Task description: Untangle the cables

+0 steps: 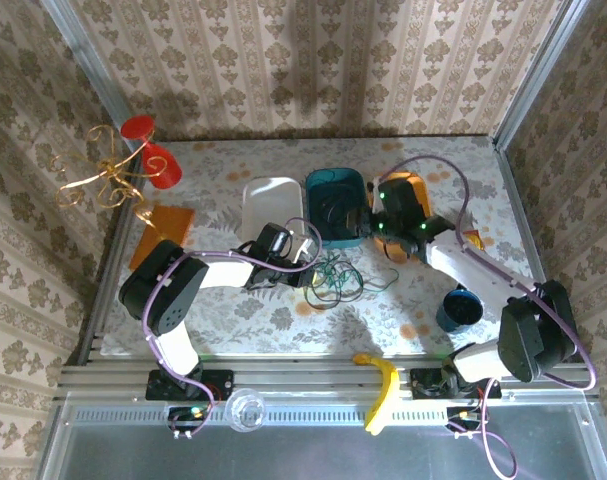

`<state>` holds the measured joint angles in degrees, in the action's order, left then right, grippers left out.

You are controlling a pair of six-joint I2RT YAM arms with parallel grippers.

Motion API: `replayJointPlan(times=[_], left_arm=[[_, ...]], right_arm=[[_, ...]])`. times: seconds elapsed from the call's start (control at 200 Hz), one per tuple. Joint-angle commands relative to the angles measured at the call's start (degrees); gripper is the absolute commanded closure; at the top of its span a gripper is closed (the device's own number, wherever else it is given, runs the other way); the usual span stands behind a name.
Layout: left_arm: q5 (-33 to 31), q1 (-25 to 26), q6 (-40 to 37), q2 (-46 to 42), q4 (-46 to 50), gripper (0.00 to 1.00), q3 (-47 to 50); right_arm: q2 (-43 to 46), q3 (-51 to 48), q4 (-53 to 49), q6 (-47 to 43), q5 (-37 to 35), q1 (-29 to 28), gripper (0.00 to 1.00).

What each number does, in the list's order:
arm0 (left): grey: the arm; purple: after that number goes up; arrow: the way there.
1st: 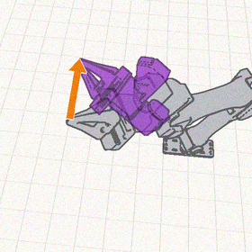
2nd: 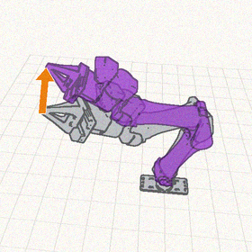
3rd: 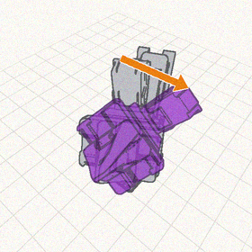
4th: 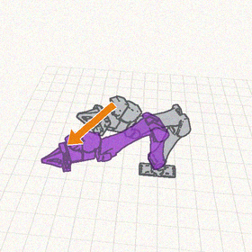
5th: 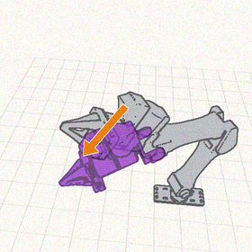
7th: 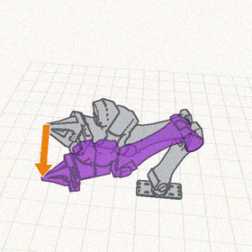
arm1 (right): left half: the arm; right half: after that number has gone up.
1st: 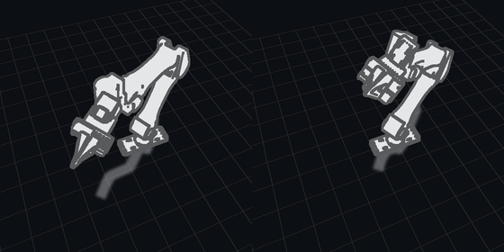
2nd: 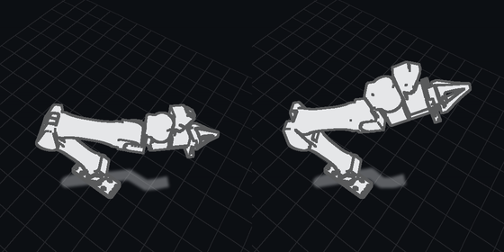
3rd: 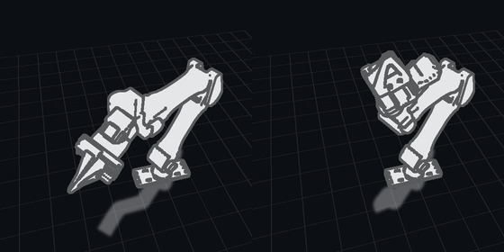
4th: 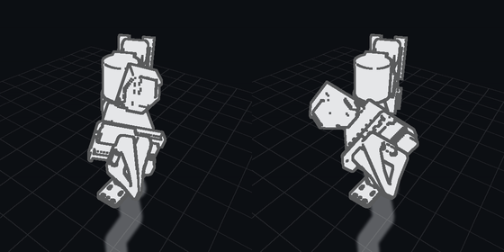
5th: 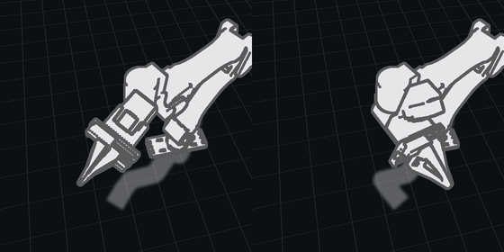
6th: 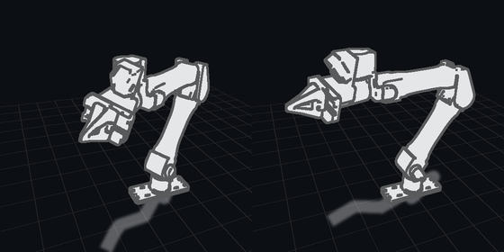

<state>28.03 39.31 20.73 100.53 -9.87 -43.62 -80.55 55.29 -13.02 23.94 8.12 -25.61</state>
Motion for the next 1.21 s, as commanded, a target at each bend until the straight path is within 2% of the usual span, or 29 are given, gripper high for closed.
replayJointPlan(times=[0.0,0.065,0.17,0.24,0.44,0.81,1.125,1.2], left_arm=[[-3.2,0.6,-1.7,3.3,6.7,1.00,1.2],[-3.0,0.6,-1.7,3.5,6.8,1.00,0.9],[-3.0,0.6,-1.8,3.7,6.9,1.00,0.6],[-2.9,0.7,-2.0,3.9,7.0,1.00,0.5],[-3.3,0.8,-1.9,3.7,7.1,1.00,0.6],[-3.6,1.0,-2.0,3.7,7.4,1.00,0.3],[-3.9,1.3,-2.0,3.6,7.7,1.00,0.2],[-4.0,1.3,-2.2,3.5,7.8,1.00,0.1]], right_arm=[[-1.1,-4.5,-1.4,-1.7,11.2,-2.6,0.60],[-3.0,-5.1,0.6,-1.3,14.6,-3.7,0.60],[-6.3,-2.6,-0.2,-2.0,13.2,-4.8,0.57],[-8.3,-1.3,0.2,-1.8,13.9,-4.9,0.50],[-12.1,1.1,-0.9,-2.0,15.3,-5.9,0.49],[-7.8,-1.0,3.1,-1.9,18.2,-6.1,0.50],[-14.1,1.0,4.2,-0.1,17.8,-6.2,0.54],[-15.1,1.2,5.6,0.9,17.3,-6.2,0.60]])
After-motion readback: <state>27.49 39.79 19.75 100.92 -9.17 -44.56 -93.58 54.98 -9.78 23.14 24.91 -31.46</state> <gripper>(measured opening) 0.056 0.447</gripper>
